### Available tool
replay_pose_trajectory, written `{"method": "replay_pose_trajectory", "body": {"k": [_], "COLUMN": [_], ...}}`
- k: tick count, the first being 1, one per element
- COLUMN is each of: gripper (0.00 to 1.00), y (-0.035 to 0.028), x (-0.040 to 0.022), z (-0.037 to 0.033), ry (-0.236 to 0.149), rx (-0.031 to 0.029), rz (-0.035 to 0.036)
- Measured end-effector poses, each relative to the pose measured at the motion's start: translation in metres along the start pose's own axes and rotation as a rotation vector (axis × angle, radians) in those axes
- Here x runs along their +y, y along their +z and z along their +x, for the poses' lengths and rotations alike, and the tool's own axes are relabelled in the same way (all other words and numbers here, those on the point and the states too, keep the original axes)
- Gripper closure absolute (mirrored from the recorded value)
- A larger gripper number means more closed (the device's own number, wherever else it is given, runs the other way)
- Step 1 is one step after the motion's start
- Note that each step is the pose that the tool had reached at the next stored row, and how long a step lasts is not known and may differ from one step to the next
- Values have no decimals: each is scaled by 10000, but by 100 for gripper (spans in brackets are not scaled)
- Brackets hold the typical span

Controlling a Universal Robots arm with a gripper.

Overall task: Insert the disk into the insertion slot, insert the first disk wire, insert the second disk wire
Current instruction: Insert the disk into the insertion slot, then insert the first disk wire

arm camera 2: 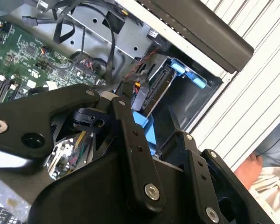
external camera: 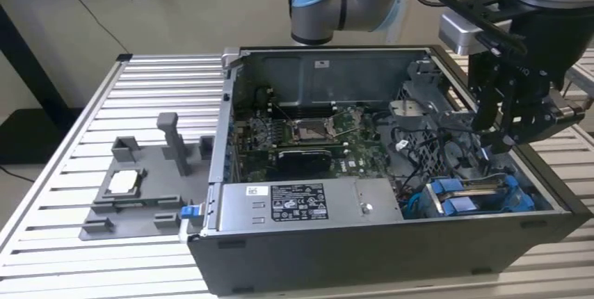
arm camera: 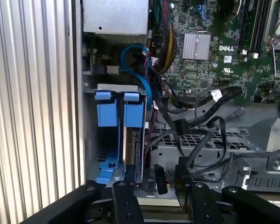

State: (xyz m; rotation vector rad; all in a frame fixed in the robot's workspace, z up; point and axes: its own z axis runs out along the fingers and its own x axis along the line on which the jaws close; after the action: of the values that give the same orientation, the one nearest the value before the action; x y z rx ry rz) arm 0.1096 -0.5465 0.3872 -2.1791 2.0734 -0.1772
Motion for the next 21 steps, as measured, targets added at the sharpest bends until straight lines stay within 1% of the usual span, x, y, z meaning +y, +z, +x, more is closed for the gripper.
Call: {"method": "replay_pose_trajectory", "body": {"k": [3,5,8,13,14,15,16,17,21], "gripper": [53,53,53,53,55,62,62,69,69], "y": [7,11,11,20,22,24,24,26,42], "x": [6,15,15,16,16,17,17,17,20], "z": [0,-2,-2,-11,-14,-14,-14,-14,-16], "ry": [-377,-555,-580,-580,-580,-580,-581,-581,-581], "rx": [-25,-40,-41,-42,-41,-41,-38,-37,-34], "rz": [-3,-5,-5,20,27,34,42,53,104]}}
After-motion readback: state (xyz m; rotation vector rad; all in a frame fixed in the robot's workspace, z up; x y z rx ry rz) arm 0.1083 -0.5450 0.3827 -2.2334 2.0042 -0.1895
